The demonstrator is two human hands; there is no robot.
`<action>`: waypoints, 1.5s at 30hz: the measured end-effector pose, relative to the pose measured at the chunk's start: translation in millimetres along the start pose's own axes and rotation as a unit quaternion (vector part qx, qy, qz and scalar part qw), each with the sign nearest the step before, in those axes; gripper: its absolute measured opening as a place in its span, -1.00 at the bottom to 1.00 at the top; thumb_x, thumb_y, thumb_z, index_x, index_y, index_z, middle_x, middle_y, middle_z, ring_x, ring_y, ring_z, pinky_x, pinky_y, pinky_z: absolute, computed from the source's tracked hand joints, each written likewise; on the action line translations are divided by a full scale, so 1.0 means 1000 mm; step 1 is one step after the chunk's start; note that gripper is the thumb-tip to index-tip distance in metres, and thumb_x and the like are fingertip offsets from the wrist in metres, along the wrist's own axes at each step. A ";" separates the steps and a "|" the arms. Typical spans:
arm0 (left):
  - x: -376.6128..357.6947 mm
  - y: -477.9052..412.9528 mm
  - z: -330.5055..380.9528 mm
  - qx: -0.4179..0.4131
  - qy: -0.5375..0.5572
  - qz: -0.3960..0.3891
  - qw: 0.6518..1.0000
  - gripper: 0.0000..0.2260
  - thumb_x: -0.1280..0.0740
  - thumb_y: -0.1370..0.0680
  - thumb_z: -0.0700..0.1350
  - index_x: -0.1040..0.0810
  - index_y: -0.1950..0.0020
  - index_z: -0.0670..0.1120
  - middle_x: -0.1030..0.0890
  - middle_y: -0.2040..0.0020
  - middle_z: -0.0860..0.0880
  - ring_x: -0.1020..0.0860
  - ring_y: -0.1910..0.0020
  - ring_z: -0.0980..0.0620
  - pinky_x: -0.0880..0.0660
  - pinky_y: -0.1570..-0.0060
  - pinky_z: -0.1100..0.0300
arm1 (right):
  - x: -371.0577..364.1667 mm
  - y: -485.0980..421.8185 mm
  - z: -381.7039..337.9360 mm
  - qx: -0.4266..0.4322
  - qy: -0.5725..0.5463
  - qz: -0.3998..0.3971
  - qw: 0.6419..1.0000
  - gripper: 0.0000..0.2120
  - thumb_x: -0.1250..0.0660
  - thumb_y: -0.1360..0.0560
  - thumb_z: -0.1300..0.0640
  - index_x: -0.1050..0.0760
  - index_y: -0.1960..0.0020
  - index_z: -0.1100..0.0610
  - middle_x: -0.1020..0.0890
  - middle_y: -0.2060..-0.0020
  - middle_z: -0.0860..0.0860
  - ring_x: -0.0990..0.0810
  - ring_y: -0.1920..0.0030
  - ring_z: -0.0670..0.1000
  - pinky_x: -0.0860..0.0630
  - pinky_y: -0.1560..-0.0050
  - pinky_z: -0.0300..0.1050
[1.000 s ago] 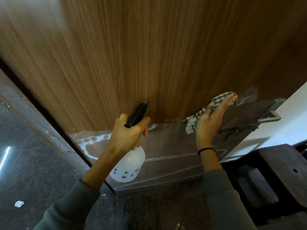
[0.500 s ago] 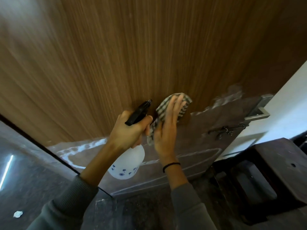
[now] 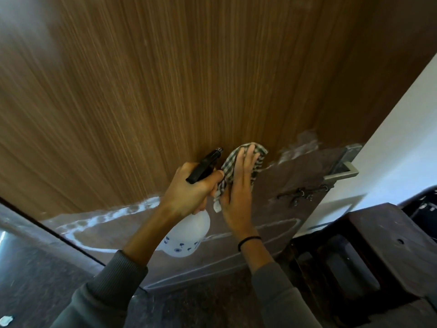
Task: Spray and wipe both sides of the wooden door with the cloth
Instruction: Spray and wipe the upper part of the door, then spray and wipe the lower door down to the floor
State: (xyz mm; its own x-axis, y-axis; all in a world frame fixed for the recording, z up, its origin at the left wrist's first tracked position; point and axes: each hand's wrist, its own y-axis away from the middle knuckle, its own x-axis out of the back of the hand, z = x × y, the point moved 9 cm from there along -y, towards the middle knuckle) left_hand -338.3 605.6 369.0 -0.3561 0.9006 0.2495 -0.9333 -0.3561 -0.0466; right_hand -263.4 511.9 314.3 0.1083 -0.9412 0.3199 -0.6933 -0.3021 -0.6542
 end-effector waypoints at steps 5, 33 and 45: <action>-0.028 -0.007 -0.002 0.015 0.014 -0.011 1.000 -0.71 -0.32 -0.65 -0.19 -0.46 0.26 -0.23 -0.43 0.52 -0.09 -0.31 0.66 0.06 -0.30 0.54 0.18 | 0.047 0.011 0.052 -0.121 -0.018 0.074 0.990 -0.31 -0.14 -0.60 0.45 0.07 -0.64 0.25 0.12 -0.64 0.12 0.14 -0.64 0.10 0.03 -0.62 0.02; -0.082 -0.057 0.047 -0.035 -0.069 0.026 0.997 -0.67 -0.31 -0.65 -0.15 -0.58 0.29 -0.25 -0.66 0.37 -0.16 -0.45 0.61 0.06 -0.44 0.49 0.21 | 0.106 -0.085 0.035 0.043 0.021 0.072 0.996 -0.34 -0.20 -0.66 0.28 0.08 -0.63 0.18 0.16 -0.62 -0.01 0.19 -0.64 0.12 0.06 -0.62 0.03; -0.096 -0.077 0.044 -0.012 -0.059 -0.003 0.998 -0.70 -0.31 -0.66 -0.14 -0.60 0.23 -0.23 -0.67 0.36 -0.09 -0.44 0.62 0.04 -0.47 0.48 0.12 | 0.147 -0.062 0.140 -0.184 -0.094 0.279 0.938 -0.37 -0.03 -0.73 0.00 0.23 -0.66 0.11 0.11 -0.65 0.03 0.07 -0.63 -0.07 0.05 -0.52 -0.38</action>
State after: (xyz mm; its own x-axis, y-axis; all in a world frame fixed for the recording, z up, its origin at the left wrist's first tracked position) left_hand -230.3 535.5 390.9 -0.3435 0.8665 0.3621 -0.9368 -0.3435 -0.0667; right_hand -104.7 371.4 306.4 -0.2448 -0.9576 -0.1517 -0.8747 0.2856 -0.3915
